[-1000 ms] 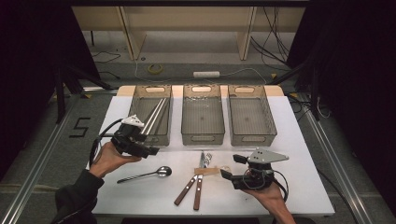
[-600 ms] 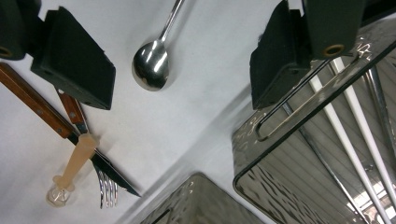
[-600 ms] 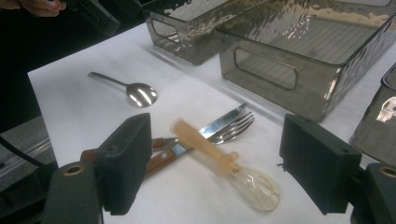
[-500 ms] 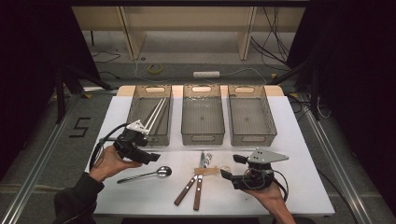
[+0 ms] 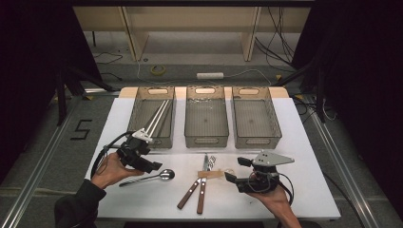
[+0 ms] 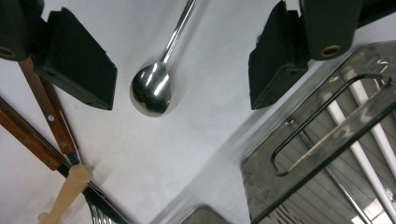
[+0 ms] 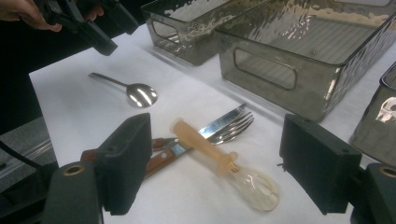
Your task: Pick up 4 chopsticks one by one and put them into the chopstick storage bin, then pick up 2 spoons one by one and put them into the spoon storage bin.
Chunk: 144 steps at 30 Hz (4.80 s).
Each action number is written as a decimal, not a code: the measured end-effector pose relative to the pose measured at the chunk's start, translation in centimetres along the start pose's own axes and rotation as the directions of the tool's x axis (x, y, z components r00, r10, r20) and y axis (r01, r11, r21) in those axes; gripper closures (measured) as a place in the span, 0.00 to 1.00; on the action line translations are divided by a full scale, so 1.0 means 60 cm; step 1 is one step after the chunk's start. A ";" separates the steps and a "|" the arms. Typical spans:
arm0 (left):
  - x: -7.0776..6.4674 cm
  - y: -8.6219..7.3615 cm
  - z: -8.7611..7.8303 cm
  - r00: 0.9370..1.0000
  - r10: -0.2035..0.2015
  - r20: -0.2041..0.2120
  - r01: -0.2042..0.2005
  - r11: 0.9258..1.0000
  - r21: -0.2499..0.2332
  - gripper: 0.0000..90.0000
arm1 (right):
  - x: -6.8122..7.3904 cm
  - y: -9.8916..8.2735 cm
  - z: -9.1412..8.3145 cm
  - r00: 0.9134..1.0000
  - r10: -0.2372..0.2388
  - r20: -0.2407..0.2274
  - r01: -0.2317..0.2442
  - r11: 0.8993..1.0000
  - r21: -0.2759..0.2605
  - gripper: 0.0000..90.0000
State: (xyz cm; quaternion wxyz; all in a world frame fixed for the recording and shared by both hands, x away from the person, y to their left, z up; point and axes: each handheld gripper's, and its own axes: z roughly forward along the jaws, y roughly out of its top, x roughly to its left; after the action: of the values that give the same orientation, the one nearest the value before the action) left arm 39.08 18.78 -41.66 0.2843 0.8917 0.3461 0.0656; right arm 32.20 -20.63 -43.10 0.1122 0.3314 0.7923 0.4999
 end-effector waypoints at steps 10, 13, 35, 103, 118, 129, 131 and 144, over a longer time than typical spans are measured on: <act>-0.003 -0.016 0.017 1.000 0.007 -0.012 -0.007 0.998 0.069 0.27 | -0.001 0.000 -0.001 1.000 -0.001 -0.001 0.001 1.000 -0.002 0.29; -0.003 -0.020 0.022 1.000 0.009 -0.017 -0.007 0.997 0.083 0.27 | 0.000 0.000 0.000 1.000 -0.001 -0.001 0.001 1.000 -0.002 0.29; -0.002 -0.042 0.043 0.999 0.030 -0.040 -0.022 0.981 0.191 0.30 | -0.001 0.000 0.001 1.000 -0.005 0.000 0.005 1.000 -0.001 0.29; -0.016 -0.017 0.025 0.995 0.071 0.067 -0.077 0.993 0.085 0.99 | 0.000 -0.003 -0.001 1.000 0.004 0.020 -0.004 1.000 0.006 0.29; -0.010 0.036 0.008 0.997 0.018 0.070 -0.015 0.999 -0.046 0.99 | -0.003 -0.004 -0.002 1.000 0.013 0.022 -0.013 1.000 0.005 0.29; -0.009 0.062 0.008 0.997 0.018 0.070 -0.013 0.997 -0.074 0.99 | -0.003 -0.005 -0.003 1.000 0.012 0.025 -0.013 1.000 0.006 0.29; -0.008 0.064 0.008 0.997 0.020 0.071 -0.014 0.997 -0.080 0.99 | -0.003 -0.005 -0.003 1.000 0.014 0.026 -0.014 1.000 0.006 0.29; 0.001 0.080 0.010 0.998 0.007 0.067 0.000 0.994 -0.106 0.99 | -0.003 -0.006 -0.002 1.000 0.014 0.024 -0.014 1.000 0.008 0.29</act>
State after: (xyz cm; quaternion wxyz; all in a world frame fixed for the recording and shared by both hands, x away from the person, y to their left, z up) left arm 42.12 15.67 -39.54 0.3425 0.8777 0.3307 0.0541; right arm 32.13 -20.91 -43.36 0.1168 0.3432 0.7905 0.4936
